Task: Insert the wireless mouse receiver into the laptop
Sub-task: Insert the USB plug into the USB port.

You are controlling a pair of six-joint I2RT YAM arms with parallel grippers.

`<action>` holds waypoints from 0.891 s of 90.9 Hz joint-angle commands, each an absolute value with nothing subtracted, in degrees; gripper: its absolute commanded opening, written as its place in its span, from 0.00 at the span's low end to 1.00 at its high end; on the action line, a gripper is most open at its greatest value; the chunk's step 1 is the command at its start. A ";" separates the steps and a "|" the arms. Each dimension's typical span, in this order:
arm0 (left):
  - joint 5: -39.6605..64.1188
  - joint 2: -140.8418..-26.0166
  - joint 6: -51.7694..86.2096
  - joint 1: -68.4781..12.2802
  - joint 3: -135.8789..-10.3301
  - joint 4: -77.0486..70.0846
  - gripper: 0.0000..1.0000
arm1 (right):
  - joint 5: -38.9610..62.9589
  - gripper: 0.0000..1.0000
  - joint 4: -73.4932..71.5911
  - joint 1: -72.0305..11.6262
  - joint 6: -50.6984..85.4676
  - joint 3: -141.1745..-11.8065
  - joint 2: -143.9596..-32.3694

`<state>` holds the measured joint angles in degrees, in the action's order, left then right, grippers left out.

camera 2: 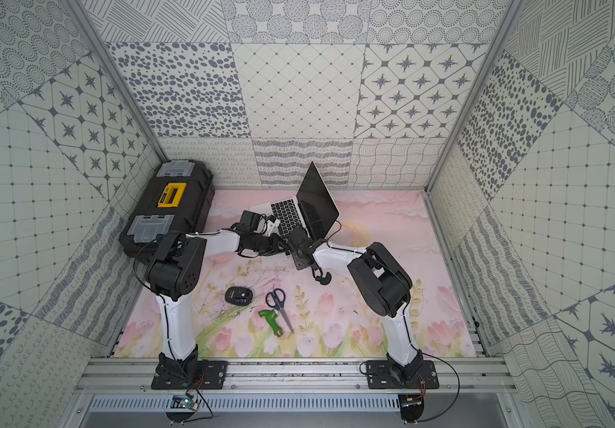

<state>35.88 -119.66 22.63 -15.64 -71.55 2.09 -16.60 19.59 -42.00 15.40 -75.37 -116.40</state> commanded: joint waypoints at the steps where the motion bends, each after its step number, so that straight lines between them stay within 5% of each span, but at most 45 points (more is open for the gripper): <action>1: 29.29 -119.83 24.21 -15.91 -70.51 11.81 0.20 | -17.25 0.09 17.61 -38.15 12.52 -74.08 -120.94; 34: 30.26 -120.28 28.49 -18.82 -76.09 3.20 0.19 | -16.71 0.09 18.19 -37.35 11.71 -71.44 -120.19; 81: 28.13 -128.72 23.03 -18.98 -82.09 9.86 0.19 | -16.78 0.10 19.59 -37.34 8.92 -71.08 -120.83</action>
<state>33.78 -126.54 25.85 -18.74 -82.08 1.72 -15.14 13.65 -38.44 10.74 -73.36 -116.31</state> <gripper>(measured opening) 0.187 0.187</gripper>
